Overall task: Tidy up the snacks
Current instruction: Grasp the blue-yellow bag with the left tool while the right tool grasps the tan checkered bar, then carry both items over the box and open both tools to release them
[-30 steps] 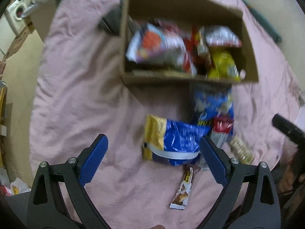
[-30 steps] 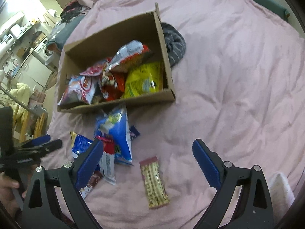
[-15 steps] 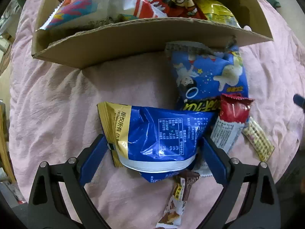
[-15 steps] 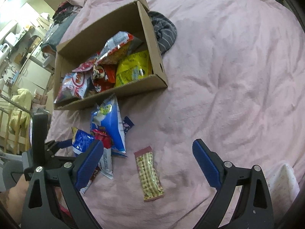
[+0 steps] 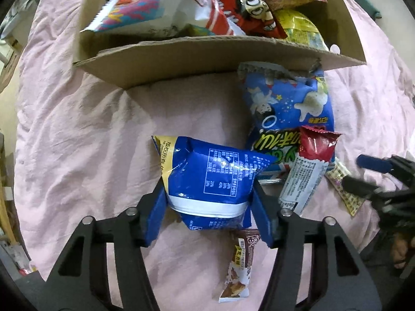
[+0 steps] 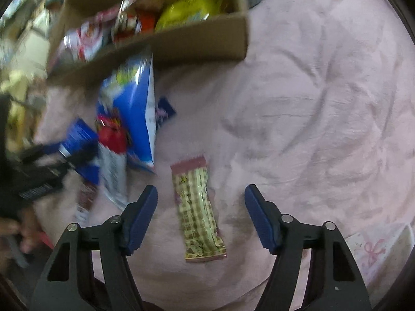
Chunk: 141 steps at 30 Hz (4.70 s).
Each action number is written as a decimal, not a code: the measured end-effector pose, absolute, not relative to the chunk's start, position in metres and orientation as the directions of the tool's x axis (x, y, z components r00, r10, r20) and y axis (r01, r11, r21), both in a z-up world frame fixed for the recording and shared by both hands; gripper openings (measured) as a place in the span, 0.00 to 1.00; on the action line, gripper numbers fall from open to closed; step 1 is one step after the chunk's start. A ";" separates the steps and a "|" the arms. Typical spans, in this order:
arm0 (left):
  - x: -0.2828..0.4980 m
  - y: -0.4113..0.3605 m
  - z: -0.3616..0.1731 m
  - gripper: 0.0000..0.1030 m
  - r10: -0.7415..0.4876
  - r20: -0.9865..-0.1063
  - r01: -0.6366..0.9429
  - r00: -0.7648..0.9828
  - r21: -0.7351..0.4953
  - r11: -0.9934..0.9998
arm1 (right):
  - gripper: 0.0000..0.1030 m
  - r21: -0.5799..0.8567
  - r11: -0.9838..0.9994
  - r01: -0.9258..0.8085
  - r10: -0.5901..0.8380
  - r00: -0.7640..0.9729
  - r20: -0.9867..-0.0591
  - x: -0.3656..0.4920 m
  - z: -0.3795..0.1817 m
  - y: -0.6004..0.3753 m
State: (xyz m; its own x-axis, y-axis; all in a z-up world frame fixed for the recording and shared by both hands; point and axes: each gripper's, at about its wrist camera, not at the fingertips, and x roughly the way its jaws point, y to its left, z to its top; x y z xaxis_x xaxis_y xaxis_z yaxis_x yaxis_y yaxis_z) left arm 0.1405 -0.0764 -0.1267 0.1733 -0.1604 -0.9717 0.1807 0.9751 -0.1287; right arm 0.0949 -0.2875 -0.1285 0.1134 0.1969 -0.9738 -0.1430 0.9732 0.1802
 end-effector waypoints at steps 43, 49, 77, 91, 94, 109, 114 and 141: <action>0.114 -0.039 -0.025 0.52 -0.082 -0.848 0.081 0.524 -0.045 0.996 | 0.29 0.311 0.933 -0.182 0.360 0.493 -0.792 0.089 -0.034 -0.297; 0.122 -0.040 0.011 0.52 -0.082 -0.798 0.092 0.596 -0.033 0.995 | 0.29 0.362 0.912 -0.191 0.405 0.554 -0.728 0.093 -0.013 -0.301; 0.238 -0.041 0.018 0.52 -0.066 -0.770 0.073 0.635 -0.025 0.997 | 0.29 0.395 0.897 -0.197 0.429 0.600 -0.675 0.194 -0.004 -0.278; 0.276 -0.044 -0.006 0.52 -0.128 -0.791 0.089 0.598 -0.094 0.992 | 0.29 0.406 0.892 -0.199 0.443 0.572 -0.691 0.249 -0.023 -0.248; 0.280 -0.042 -0.006 0.52 -0.131 -0.794 0.085 0.594 -0.100 0.991 | 0.29 0.424 0.885 -0.192 0.452 0.568 -0.688 0.250 -0.025 -0.249; 0.289 -0.054 -0.006 0.66 -0.134 -0.791 0.083 0.597 -0.105 0.991 | 0.29 0.503 0.852 -0.143 0.491 0.551 -0.675 0.258 -0.033 -0.255; 0.288 -0.050 -0.006 0.78 -0.124 -0.790 0.066 0.601 -0.106 0.992 | 0.36 0.505 0.848 -0.161 0.497 0.572 -0.653 0.254 -0.025 -0.254; 0.260 -0.037 0.002 0.78 -0.097 -0.774 0.047 0.625 -0.086 0.995 | 0.81 0.482 0.867 -0.126 0.453 0.603 -0.657 0.224 -0.013 -0.269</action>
State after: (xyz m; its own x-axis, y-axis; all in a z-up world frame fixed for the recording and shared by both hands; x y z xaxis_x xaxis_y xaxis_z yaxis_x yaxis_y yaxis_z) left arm 0.2603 -0.0374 0.0023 0.6254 -0.0966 -0.7743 0.0469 0.9952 -0.0863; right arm 0.2244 -0.2692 -0.0132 0.6031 0.4527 -0.6568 -0.1262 0.8671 0.4819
